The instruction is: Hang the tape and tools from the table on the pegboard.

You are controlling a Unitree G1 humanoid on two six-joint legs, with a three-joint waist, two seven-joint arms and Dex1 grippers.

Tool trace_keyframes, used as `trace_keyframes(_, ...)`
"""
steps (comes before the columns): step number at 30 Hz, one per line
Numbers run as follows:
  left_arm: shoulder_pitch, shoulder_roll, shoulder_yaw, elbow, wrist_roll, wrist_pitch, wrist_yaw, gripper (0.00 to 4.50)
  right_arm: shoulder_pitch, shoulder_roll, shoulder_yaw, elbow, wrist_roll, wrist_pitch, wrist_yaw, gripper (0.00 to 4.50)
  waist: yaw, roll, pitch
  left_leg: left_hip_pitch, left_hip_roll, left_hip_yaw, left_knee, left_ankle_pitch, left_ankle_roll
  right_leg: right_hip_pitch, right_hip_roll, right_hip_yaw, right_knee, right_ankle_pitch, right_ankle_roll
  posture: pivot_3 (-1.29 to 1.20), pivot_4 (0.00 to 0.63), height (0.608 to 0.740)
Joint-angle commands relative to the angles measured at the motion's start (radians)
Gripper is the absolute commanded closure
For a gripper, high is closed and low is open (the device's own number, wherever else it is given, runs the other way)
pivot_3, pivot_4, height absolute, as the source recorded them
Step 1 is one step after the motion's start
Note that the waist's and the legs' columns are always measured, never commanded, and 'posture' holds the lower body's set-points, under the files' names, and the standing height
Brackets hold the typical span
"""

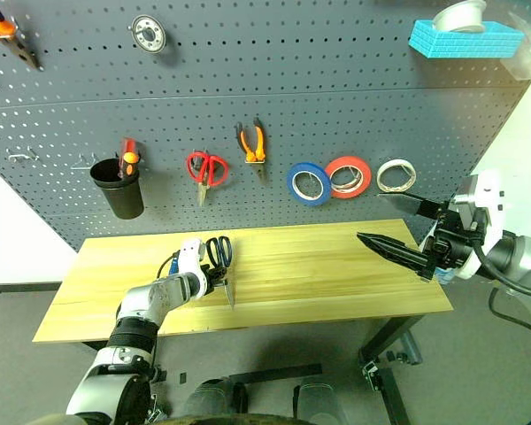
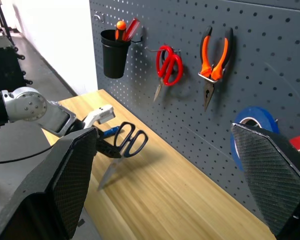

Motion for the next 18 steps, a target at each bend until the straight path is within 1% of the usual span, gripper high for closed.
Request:
trace_keyframes(1, -0.024, 0.015, 0.034, 0.032, -0.016, 0.008, 0.006, 4.49, 0.000, 0.004, -0.032, -0.026, 0.004, -0.016, -0.007, 0.00, 0.000, 0.000, 0.000, 0.000, 0.000, 0.000, 0.000, 0.000, 0.000, 0.000, 0.000, 0.000, 0.000, 0.000, 0.000, -0.18, 0.017, 0.717)
trace_keyframes(7, -0.044, 0.026, 0.057, 0.098, -0.012, 0.000, 0.028, 4.49, 0.009, 0.005, -0.028, -0.029, 0.000, -0.019, -0.014, 0.00, 0.000, 0.000, 0.000, 0.000, 0.000, 0.000, 0.000, -0.001, -0.002, 0.000, 0.000, 0.000, 0.000, 0.000, 0.000, -0.18, 0.015, 0.717)
trace_keyframes(9, -0.047, 0.028, 0.056, 0.112, -0.005, -0.009, 0.030, 3.78, 0.011, 0.005, -0.026, -0.029, -0.002, -0.020, -0.014, 0.00, 0.000, 0.000, 0.000, 0.000, 0.000, 0.000, 0.000, -0.001, -0.002, 0.000, 0.000, 0.000, 0.000, 0.000, 0.000, -0.18, 0.014, 0.717)
trace_keyframes(10, -0.049, 0.031, 0.050, 0.118, -0.002, -0.009, 0.021, 3.58, 0.012, 0.005, -0.025, -0.029, -0.003, -0.020, -0.014, 0.00, -0.001, 0.000, 0.000, 0.000, 0.000, 0.000, 0.000, -0.001, -0.002, 0.000, 0.000, 0.000, 0.000, 0.000, 0.000, -0.18, 0.014, 0.717)
trace_keyframes(12, -0.051, 0.030, 0.050, 0.121, 0.001, -0.016, 0.026, 2.93, 0.014, 0.005, -0.026, -0.029, -0.004, -0.021, -0.013, 0.00, 0.000, 0.000, 0.000, 0.000, 0.000, 0.000, 0.000, -0.001, -0.002, 0.000, 0.000, 0.000, -0.001, 0.000, 0.000, -0.18, 0.013, 0.717)
trace_keyframes(16, -0.052, 0.027, 0.060, 0.123, 0.006, -0.024, 0.051, 1.56, 0.016, 0.005, -0.025, -0.030, -0.007, -0.020, -0.013, 0.00, 0.002, 0.000, 0.000, -0.001, 0.000, -0.001, 0.000, -0.001, -0.002, -0.001, -0.001, 0.000, -0.001, 0.000, 0.000, -0.18, 0.011, 0.717)
trace_keyframes(17, -0.051, 0.027, 0.060, 0.123, 0.008, -0.024, 0.054, 1.28, 0.016, 0.005, -0.025, -0.030, -0.008, -0.020, -0.013, 0.00, 0.002, 0.000, 0.000, -0.001, 0.000, -0.001, 0.000, -0.001, -0.002, 0.000, -0.001, 0.000, -0.001, 0.000, 0.000, -0.18, 0.011, 0.717)
trace_keyframes(18, -0.046, 0.027, 0.058, 0.111, 0.008, -0.019, 0.052, 1.28, 0.017, 0.005, -0.025, -0.029, -0.009, -0.020, -0.013, 0.00, 0.002, 0.000, 0.000, -0.001, 0.000, -0.001, 0.000, -0.001, -0.002, 0.000, -0.001, 0.000, -0.001, 0.000, 0.000, -0.18, 0.009, 0.717)
